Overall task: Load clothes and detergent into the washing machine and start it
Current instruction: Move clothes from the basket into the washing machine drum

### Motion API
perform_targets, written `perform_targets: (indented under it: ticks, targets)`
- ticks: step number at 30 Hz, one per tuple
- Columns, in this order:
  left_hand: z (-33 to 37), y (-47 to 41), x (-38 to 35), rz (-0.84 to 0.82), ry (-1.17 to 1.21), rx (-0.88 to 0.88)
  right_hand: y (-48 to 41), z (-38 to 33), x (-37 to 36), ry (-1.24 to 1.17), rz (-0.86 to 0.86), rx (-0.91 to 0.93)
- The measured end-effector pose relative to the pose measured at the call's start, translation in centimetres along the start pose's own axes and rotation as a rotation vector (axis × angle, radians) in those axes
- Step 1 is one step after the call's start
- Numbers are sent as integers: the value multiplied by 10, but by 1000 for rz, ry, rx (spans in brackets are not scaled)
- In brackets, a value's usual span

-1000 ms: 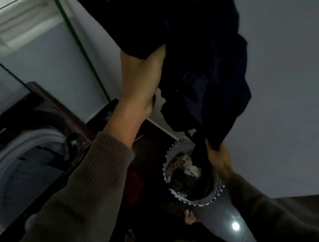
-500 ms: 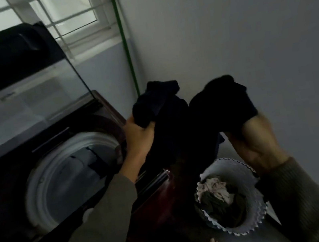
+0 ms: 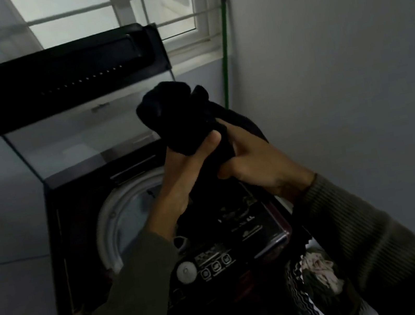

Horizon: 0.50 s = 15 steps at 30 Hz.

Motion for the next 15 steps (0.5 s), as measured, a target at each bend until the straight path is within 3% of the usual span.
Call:
perform_targets:
  ticks: [6,11,13,15]
  targets:
    - [9,-11,88,262,58,-27,-50,1,-57,-381,-262,-30]
    - [-2,-27,157,529,-20,-32,-84,21,-75,-416,-104,-24]
    - [-10,-30,166,549,-42,14,-95,25,-91,-367,-73,-13]
    - [-22,-29,169,488,94,81,-105,30,-107,-248,-24,27]
Point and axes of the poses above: each hand's wrist, its own y-axis away from the middle knuckle, its own x-axis out of the back of the hand, z = x × y, the point moved 6 cm from there along -y, towards the middle knuckle, and after that the axes turned 7 degrees about -y, right-handed, at the moved point
